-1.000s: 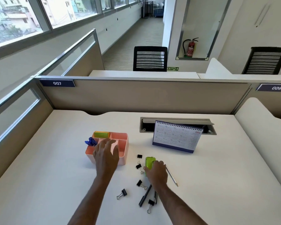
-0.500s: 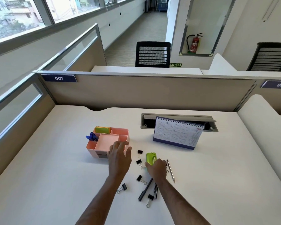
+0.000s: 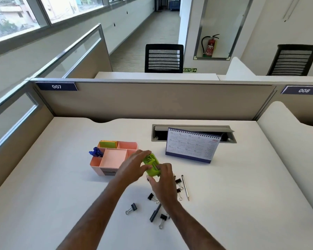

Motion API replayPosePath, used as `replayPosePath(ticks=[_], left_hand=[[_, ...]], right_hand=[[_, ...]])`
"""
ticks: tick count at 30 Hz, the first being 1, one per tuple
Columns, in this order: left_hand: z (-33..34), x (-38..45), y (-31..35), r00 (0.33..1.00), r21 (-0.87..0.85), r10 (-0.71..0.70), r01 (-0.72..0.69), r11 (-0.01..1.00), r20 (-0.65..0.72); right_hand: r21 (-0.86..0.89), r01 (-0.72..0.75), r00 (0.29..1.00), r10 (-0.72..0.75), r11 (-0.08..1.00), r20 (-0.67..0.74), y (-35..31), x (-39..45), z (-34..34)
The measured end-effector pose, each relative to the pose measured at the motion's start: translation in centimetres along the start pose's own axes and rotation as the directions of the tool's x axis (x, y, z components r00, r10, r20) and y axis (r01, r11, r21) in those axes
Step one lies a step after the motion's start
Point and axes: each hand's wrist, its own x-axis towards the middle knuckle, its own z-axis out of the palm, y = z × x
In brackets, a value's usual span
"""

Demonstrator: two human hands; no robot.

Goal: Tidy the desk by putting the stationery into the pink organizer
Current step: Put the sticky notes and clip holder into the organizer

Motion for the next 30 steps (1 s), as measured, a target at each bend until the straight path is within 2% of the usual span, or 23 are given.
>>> replayPosePath(ticks=[6,9,12,19,30], left_hand=[[-3.5,1.6,0.0,0.995,-0.041,0.054,-0.057,0.998,-0.083],[-5.8,3.1,-1.3,0.983,0.02,0.069,-0.066,0.998,-0.168],[-7.5,5.1,-3.1,0.974,0.093,0.035,-0.014,0.996,-0.225],[-6.8,7.9,-5.3,0.991,0.193,-0.073,0.095,0.977,-0.116],[-5.0,9.0,-7.0,0.99,0.288,-0.133,0.139,0.948,-0.041]], right_hand=[[0.122,0.051,0.998,-0.056,0.991,0.034,-1.1,0.8,-0.1],[0.133,0.054,0.997,-0.061,0.99,0.051,-0.6,0.1,0.1],[0.123,0.025,0.993,-0.039,0.992,0.113,0.7,-1.6,0.2],[0.049,-0.009,0.977,-0.001,0.999,0.213,2.9,-4.0,0.6],[-0.004,-0.067,0.971,0.066,0.998,0.229,4.6,-4.9,0.2]])
